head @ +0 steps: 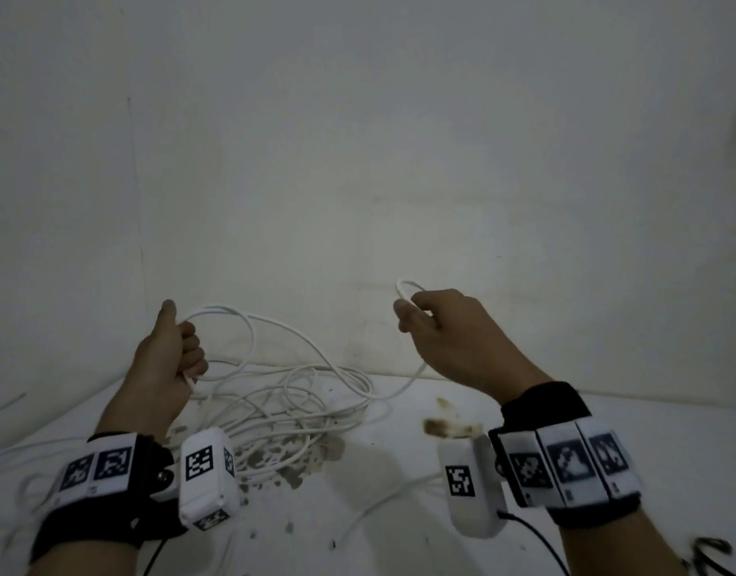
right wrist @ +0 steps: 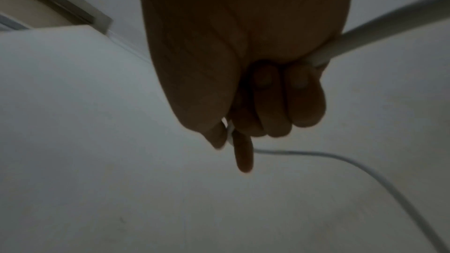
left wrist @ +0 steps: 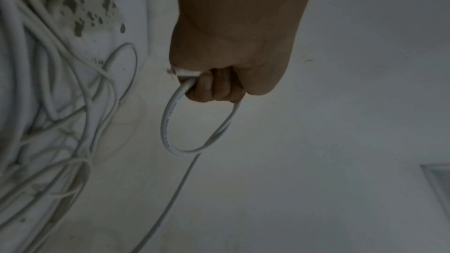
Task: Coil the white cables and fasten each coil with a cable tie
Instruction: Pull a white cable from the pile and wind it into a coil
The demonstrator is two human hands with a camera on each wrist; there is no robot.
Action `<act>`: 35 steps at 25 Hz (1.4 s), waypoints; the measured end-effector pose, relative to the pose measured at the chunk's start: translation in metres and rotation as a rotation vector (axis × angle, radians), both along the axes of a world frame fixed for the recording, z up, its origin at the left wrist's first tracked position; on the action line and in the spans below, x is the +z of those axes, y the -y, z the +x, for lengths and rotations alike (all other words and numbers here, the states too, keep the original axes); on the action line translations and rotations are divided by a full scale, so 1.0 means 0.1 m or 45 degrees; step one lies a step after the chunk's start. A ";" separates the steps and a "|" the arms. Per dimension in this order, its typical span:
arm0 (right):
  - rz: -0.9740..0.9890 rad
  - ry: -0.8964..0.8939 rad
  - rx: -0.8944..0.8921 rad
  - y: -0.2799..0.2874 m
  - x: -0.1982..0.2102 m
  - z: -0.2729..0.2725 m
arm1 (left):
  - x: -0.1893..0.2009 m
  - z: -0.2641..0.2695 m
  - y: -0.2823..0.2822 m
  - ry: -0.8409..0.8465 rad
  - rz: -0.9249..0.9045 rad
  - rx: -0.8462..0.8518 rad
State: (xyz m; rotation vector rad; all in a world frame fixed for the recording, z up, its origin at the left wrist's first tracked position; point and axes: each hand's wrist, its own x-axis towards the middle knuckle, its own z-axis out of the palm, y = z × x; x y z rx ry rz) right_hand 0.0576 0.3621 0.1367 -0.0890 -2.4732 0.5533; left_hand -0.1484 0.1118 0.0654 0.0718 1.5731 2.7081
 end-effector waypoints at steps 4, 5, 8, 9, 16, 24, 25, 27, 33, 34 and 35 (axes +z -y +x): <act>0.234 0.131 0.043 0.26 0.03 0.38 | 0.11 0.07 -0.05 -0.008 0.095 -0.310; 0.309 0.215 -0.023 0.28 0.04 0.41 | 0.13 0.09 -0.06 -0.037 0.049 -0.323; 0.377 0.411 -0.157 0.26 -0.01 0.25 | 0.20 0.21 -0.12 -0.151 -0.096 -0.293; 0.381 0.514 -0.164 0.27 -0.06 0.19 | 0.24 0.25 -0.15 -0.185 -0.114 -0.287; 0.581 0.414 -0.314 0.40 -0.41 -0.37 | 0.48 0.48 -0.22 -0.322 -0.092 -0.386; -0.915 0.246 0.086 0.38 -1.02 -0.90 | 0.52 0.48 -0.09 -0.296 -0.043 -0.410; -0.989 0.128 -0.017 0.33 -1.02 -0.92 | 0.49 0.45 -0.07 -0.269 -0.076 -0.410; -1.131 -0.103 -0.175 0.21 -0.95 -0.91 | 0.44 0.42 -0.03 -0.215 -0.204 -0.417; -1.236 -0.300 -0.275 -0.07 -0.77 -0.87 | 0.38 0.49 -0.12 -0.258 -0.671 -0.419; -1.259 -0.314 -0.289 -0.10 -0.73 -0.84 | 0.37 0.52 -0.15 -0.255 -0.698 -0.445; -1.248 -0.318 -0.311 -0.14 -0.72 -0.83 | 0.37 0.54 -0.17 -0.254 -0.706 -0.467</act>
